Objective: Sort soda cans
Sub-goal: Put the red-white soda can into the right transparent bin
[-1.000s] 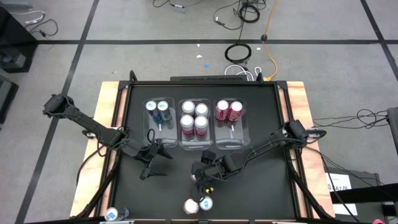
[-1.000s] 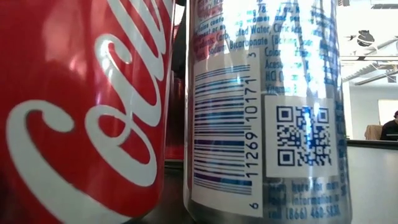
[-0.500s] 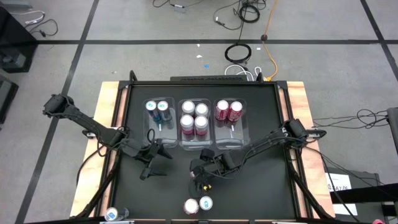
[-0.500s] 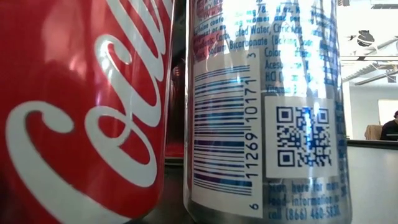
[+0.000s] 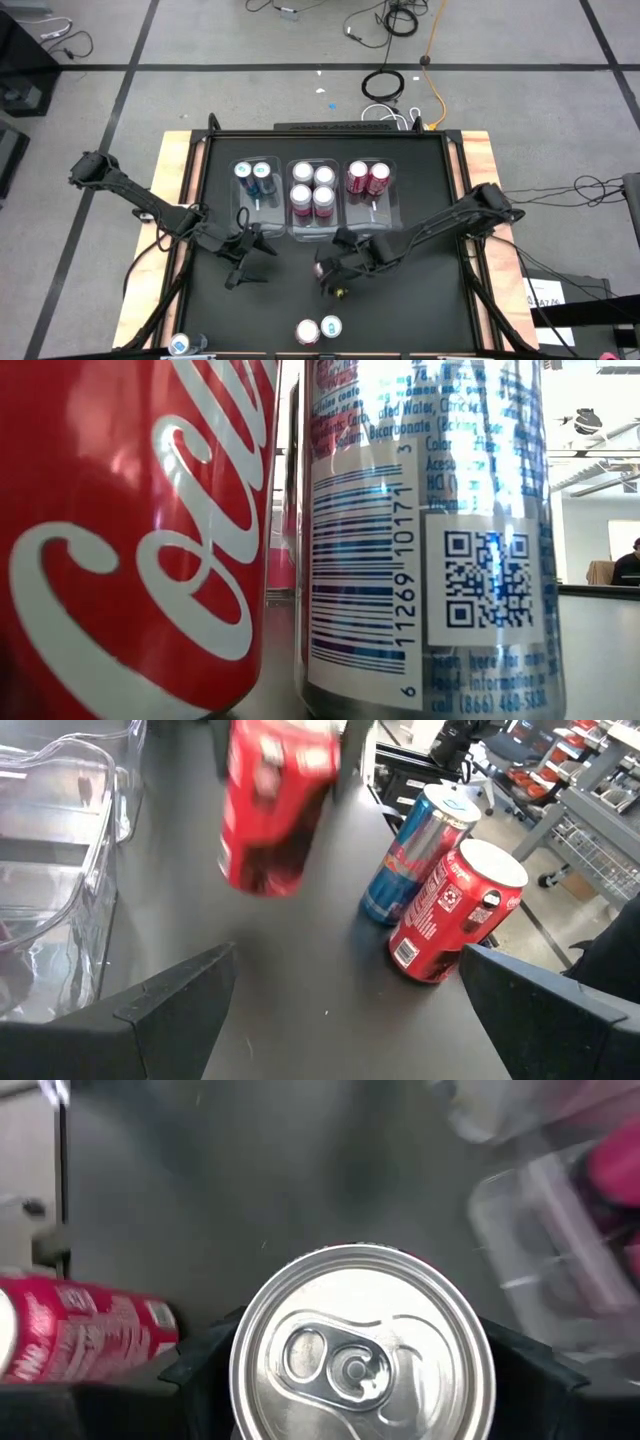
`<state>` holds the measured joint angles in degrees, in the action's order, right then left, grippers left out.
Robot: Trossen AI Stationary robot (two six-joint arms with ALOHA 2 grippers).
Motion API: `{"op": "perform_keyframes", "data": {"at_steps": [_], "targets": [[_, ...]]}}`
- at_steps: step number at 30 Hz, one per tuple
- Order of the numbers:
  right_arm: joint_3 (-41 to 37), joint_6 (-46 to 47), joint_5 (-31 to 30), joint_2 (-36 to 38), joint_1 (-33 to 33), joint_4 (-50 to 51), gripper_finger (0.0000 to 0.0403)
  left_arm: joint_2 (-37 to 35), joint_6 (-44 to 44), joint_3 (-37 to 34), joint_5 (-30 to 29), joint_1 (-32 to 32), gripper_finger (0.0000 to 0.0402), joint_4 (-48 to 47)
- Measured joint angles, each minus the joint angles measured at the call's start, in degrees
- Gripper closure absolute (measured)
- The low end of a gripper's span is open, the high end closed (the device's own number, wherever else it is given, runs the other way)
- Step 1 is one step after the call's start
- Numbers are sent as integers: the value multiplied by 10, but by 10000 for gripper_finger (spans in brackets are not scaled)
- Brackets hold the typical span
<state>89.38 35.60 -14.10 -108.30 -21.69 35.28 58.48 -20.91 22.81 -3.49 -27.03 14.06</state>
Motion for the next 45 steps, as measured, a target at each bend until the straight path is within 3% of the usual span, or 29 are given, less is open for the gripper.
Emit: {"op": "perform_keyframes", "data": {"at_steps": [10, 15, 20, 24, 31, 39, 45], "targets": [[1, 128, -113, 120, 0, 69, 105, 0, 3, 0, -1, 0, 11, 0], [1, 231, -204, 149, 3, 171, 105, 0, 4, 0, -22, 0, 11, 0], [1, 381, -220, 145, 17, 316, 104, 0, 4, 0, -60, 0, 11, 0], [0, 426, -222, 132, 33, 365, 104, 0, 4, 0, -89, 0, 11, 0], [-56, 432, -219, 125, 78, 331, 104, 0, 7, 0, -94, 0, 11, 0], [-147, 403, -192, 125, 139, 202, 104, 0, 4, 0, -92, 0, 11, 0], [-195, 452, -189, 126, 169, 211, 104, 0, 4, 0, -90, 0, 11, 0]]}}
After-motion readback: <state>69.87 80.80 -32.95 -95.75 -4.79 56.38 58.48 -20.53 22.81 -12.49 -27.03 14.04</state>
